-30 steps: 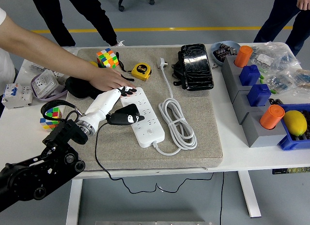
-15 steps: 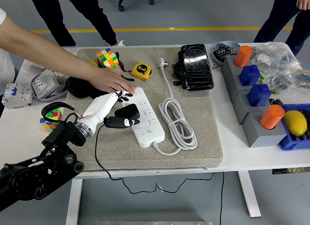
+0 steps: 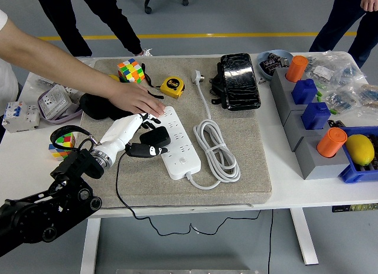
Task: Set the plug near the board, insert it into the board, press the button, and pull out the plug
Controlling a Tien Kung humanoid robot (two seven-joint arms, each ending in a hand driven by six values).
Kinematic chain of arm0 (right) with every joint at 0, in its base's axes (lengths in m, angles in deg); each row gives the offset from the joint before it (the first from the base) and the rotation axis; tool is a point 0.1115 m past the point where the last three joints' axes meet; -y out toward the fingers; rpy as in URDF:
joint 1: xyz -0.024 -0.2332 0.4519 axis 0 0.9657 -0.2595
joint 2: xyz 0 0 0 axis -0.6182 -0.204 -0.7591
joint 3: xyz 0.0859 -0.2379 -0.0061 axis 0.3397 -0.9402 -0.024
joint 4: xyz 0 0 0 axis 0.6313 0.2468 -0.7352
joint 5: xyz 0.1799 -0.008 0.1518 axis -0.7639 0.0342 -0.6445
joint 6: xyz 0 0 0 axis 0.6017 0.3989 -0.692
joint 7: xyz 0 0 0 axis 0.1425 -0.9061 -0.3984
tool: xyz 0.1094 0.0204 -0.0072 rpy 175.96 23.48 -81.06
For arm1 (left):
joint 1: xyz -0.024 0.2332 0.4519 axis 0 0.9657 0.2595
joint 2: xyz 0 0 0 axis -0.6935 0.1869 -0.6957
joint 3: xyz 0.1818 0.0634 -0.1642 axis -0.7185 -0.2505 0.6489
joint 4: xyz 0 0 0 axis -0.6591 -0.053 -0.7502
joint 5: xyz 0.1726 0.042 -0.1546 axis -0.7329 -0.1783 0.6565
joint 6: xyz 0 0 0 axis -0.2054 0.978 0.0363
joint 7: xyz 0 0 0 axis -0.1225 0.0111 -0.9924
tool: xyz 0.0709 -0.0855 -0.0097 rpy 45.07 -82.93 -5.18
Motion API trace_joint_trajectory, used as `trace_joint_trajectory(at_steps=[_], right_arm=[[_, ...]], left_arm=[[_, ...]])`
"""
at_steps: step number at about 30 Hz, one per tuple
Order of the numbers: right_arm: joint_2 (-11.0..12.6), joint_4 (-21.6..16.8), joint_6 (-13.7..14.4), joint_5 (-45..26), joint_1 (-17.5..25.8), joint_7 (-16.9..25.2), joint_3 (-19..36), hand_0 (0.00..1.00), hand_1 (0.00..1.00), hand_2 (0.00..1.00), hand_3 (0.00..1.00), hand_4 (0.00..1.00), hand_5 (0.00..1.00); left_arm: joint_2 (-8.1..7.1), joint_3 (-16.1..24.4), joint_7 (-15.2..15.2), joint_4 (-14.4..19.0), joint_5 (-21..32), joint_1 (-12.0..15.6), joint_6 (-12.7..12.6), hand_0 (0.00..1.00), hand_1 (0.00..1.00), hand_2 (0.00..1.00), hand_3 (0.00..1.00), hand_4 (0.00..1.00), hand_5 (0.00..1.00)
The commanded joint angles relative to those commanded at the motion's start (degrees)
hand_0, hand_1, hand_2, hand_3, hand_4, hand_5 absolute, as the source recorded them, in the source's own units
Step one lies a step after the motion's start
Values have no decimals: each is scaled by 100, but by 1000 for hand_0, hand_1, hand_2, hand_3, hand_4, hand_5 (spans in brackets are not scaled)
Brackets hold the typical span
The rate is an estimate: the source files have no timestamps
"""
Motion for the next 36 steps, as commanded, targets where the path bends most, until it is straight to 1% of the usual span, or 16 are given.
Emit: trace_joint_trajectory(at_steps=[5,6,11,12,17,18,23,24,29,30,35,36], right_arm=[[5,-2,-1,-2,2,0,-18,571,649,635,542,925,484],[8,-3,-1,0,-1,0,-21,571,650,635,542,924,483],[14,-9,1,9,-5,0,-2,571,650,635,542,924,483],[14,-11,0,10,-6,-1,-1,571,650,635,542,924,482],[15,-22,1,26,-9,-1,15,571,650,635,542,924,482],[15,-24,1,28,-9,-1,16,571,650,635,541,924,480],[8,-28,2,34,-3,1,20,571,650,635,541,924,480],[7,-29,2,37,-1,1,20,572,650,635,541,923,479],[8,-30,2,39,5,2,18,572,650,635,541,923,479],[11,-30,2,40,1,3,17,572,650,635,541,923,480],[6,-31,2,43,1,4,38,572,650,635,541,923,480],[6,-31,2,43,1,4,38,572,650,634,540,923,479]], left_arm=[[15,-17,22,-47,-30,-15,-47,559,612,588,601,912,258],[16,-16,25,-53,-34,-19,-55,523,593,580,585,874,216],[34,-30,28,-94,-40,-69,-79,523,593,580,585,874,216],[39,-33,27,-102,-35,-79,-78,500,581,577,580,900,245],[52,-47,-30,-138,-29,-115,-35,500,581,577,580,900,245],[53,-48,-47,-142,-29,-117,-20,448,550,569,572,913,261],[51,-45,-96,-152,-36,-124,28,448,550,569,572,913,261],[51,-44,-106,-151,-42,-125,36,383,501,548,553,882,201],[46,-38,-62,-135,-38,-120,16,383,501,548,553,882,201],[46,-34,-50,-136,-40,-124,7,308,461,502,552,805,2],[53,-75,-8,-161,14,-132,-30,308,461,502,552,805,2],[54,-81,5,-166,29,-131,-33,284,430,483,547,764,2]])
